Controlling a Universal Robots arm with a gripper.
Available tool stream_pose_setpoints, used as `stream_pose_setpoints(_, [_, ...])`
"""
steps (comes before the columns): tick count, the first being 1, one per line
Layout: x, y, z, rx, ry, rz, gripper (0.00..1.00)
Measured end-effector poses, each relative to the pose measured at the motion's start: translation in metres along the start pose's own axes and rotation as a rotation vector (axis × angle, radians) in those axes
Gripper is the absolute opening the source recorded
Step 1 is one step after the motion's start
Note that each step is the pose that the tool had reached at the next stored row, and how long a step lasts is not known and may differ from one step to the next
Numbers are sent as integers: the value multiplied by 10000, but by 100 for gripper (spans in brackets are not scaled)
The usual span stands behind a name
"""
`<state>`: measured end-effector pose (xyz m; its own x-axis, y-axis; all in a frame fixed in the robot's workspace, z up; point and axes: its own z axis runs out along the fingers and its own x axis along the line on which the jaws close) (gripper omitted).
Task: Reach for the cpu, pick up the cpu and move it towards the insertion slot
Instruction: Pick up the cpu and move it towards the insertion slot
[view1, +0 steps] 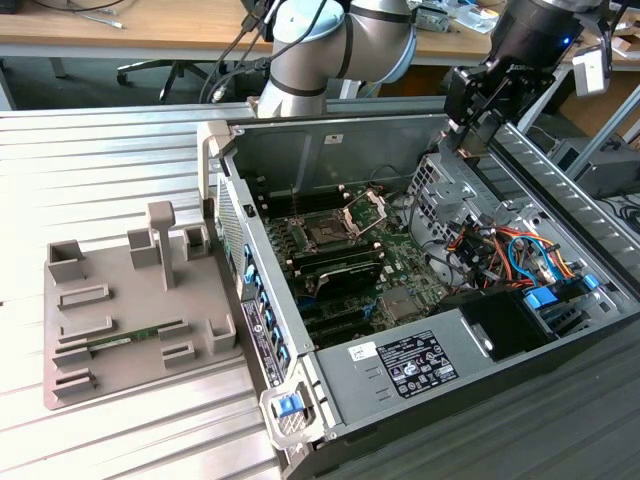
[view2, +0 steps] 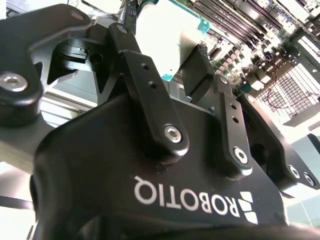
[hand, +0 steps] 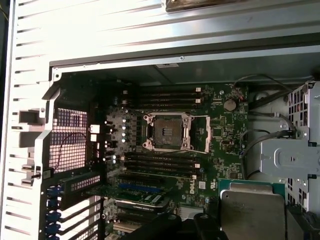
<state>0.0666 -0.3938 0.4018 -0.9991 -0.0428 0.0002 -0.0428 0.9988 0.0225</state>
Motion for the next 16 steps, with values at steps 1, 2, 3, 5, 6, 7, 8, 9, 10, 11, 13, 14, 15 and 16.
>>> stream_pose_setpoints(1, [15, 1, 0, -1, 0, 0, 55])
stream_pose_setpoints(2, [27, 1, 0, 0, 0, -1, 55])
stream_pose_setpoints(3, [34, 1, 0, 0, 0, -1, 55])
stream_pose_setpoints(5, [47, 2, 0, -1, 0, -1, 55])
stream_pose_setpoints(6, [55, 2, 1, -1, 0, -1, 55])
stream_pose_setpoints(7, [62, 3, 0, 0, 0, 0, 55])
stream_pose_setpoints(8, [72, 3, 0, 0, 0, 0, 55])
stream_pose_setpoints(9, [86, 4, 0, 0, 0, -1, 55])
stream_pose_setpoints(10, [96, 4, 0, -1, 0, 0, 55])
stream_pose_setpoints(11, [107, 5, 1, 0, 0, 0, 55])
stream_pose_setpoints(13, [118, 5, 0, 0, 0, 0, 55])
stream_pose_setpoints(14, [126, 5, 1, 0, 0, 0, 55])
stream_pose_setpoints(15, [130, 5, 1, 0, 0, 0, 55])
stream_pose_setpoints(16, [135, 6, 1, 0, 0, 0, 55])
